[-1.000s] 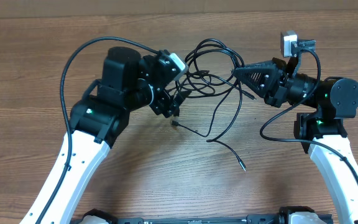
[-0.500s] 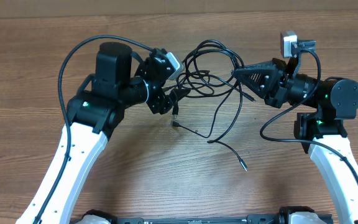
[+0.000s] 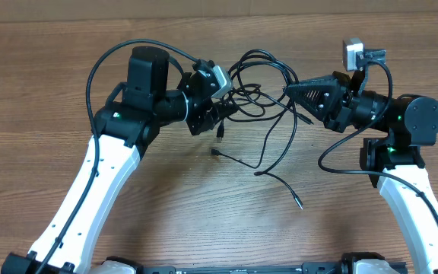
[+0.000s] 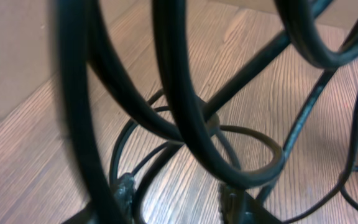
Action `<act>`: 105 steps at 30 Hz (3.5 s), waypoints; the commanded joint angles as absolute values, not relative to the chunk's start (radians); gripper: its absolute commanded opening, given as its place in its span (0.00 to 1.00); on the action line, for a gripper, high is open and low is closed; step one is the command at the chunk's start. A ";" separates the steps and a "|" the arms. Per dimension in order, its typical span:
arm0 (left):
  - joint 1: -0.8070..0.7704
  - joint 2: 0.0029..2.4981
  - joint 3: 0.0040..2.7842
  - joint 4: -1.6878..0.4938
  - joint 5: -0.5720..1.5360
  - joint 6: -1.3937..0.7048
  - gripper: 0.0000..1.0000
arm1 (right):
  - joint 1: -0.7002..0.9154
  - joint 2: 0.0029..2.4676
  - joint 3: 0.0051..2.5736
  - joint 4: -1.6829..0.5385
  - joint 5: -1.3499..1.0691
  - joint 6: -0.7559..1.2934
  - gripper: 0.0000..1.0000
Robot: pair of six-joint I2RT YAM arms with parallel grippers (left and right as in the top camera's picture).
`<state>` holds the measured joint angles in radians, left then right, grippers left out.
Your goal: Untangle cables
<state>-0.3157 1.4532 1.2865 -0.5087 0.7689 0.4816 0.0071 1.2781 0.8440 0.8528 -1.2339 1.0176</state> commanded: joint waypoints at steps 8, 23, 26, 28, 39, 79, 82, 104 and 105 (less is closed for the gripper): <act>-0.308 1.480 1.297 -0.490 0.858 0.494 0.11 | 0.004 1.259 0.857 0.864 -1.233 1.025 0.04; -0.298 1.480 1.297 -0.488 0.868 0.459 0.04 | 0.004 1.259 0.857 0.863 -1.233 1.025 0.04; -0.270 1.480 1.297 -0.472 0.810 0.305 0.04 | 0.004 1.259 0.857 0.863 -1.233 1.025 0.04; -0.244 1.480 1.297 -0.468 0.746 0.190 0.04 | 0.004 1.259 0.857 0.863 -1.232 1.025 0.04; -0.106 1.480 1.297 -0.494 0.576 -0.322 0.09 | 0.004 1.259 0.857 0.863 -1.232 1.024 0.04; -0.105 1.451 1.298 -0.414 1.301 0.136 1.00 | 0.004 1.269 0.857 0.409 -1.345 0.515 0.04; -0.106 1.451 1.297 -0.415 1.301 0.135 1.00 | 0.006 1.269 0.857 0.413 -1.344 0.515 0.04; -0.242 1.451 1.297 -0.406 1.122 0.097 0.77 | 0.039 1.270 0.855 0.401 -1.345 0.462 0.04; -0.242 1.451 1.297 -0.406 1.122 0.097 0.76 | 0.039 1.270 0.855 0.400 -1.345 0.462 0.04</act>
